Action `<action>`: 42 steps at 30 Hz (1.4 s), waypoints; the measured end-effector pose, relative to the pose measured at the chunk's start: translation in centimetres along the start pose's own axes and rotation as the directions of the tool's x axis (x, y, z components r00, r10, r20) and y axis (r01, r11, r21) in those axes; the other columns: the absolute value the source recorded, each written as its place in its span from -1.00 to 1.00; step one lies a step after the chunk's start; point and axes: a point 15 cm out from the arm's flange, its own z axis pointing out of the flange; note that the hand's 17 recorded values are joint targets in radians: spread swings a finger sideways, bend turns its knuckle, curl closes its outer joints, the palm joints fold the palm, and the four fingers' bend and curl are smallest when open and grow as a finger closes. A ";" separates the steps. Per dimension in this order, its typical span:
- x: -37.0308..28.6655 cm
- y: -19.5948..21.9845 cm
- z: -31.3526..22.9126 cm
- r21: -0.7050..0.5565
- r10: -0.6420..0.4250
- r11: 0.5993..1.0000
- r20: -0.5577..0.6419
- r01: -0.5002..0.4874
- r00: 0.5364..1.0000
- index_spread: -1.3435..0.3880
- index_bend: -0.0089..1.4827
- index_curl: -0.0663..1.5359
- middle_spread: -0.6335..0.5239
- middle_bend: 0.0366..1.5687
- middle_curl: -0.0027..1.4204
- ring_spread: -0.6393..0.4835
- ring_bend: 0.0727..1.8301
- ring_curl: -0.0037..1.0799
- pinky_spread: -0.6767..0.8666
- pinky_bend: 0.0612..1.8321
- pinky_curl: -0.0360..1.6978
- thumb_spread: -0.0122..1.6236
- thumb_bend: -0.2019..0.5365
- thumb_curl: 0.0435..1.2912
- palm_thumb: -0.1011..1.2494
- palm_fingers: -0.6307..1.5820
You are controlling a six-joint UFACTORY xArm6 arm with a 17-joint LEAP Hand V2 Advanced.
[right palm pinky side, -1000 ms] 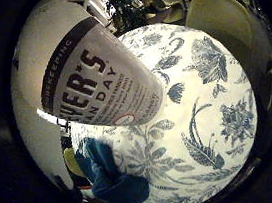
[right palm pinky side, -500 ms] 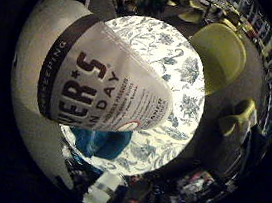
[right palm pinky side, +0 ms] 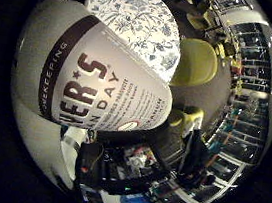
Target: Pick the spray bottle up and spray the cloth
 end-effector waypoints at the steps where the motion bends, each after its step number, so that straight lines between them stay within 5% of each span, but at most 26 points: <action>1: -0.2 -0.1 -0.2 -0.018 -0.007 1.000 -0.025 0.007 1.000 0.31 0.52 0.04 -0.03 0.75 -0.15 -0.14 0.60 0.10 -0.33 0.09 0.57 -0.22 -0.51 0.43 0.71 0.64; 7: -0.9 -0.6 0.0 -0.156 -0.059 0.987 -0.218 0.025 0.974 0.31 0.52 0.04 -0.03 0.75 -0.15 -0.14 0.60 0.10 -0.33 0.08 0.59 -0.23 -0.50 0.43 0.70 0.64; 15: 0.1 -2.4 1.5 -0.295 -0.125 0.955 -0.447 -0.014 0.886 0.30 0.52 0.04 -0.03 0.74 -0.15 -0.14 0.60 0.10 -0.34 0.06 0.61 -0.23 -0.51 0.43 0.69 0.64; 32: -4.4 -5.5 9.6 -0.396 -0.220 0.918 -0.458 0.024 0.861 0.30 0.51 0.04 -0.03 0.74 -0.15 -0.14 0.59 0.10 -0.36 0.06 0.62 -0.22 -0.50 0.43 0.68 0.64; 42: -5.7 -5.2 12.1 -0.401 -0.213 0.915 -0.411 0.035 0.886 0.30 0.51 0.04 -0.03 0.74 -0.15 -0.14 0.59 0.10 -0.36 0.06 0.62 -0.21 -0.50 0.44 0.67 0.64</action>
